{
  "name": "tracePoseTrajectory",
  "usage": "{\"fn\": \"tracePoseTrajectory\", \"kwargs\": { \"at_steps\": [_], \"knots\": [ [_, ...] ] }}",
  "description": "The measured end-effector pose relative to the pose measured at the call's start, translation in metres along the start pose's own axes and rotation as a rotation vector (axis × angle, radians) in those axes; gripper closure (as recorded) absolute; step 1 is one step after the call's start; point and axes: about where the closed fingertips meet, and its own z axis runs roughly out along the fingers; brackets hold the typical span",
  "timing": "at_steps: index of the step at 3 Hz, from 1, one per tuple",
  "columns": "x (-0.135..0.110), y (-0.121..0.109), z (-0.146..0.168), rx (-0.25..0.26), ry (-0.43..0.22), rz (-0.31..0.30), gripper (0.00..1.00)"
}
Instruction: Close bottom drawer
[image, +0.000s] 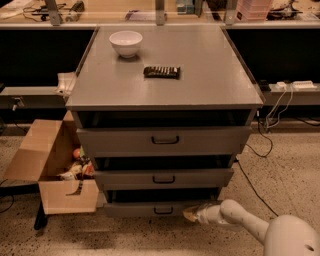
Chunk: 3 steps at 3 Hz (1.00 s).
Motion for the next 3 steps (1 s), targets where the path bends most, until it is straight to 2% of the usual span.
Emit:
{"fn": "tracePoseTrajectory", "kwargs": {
  "at_steps": [1, 3],
  "knots": [
    [-0.0110, -0.0098, 0.0089, 0.012, -0.020, -0.020, 1.00],
    [-0.0166, -0.0126, 0.0121, 0.014, -0.035, -0.030, 1.00]
  ]
}}
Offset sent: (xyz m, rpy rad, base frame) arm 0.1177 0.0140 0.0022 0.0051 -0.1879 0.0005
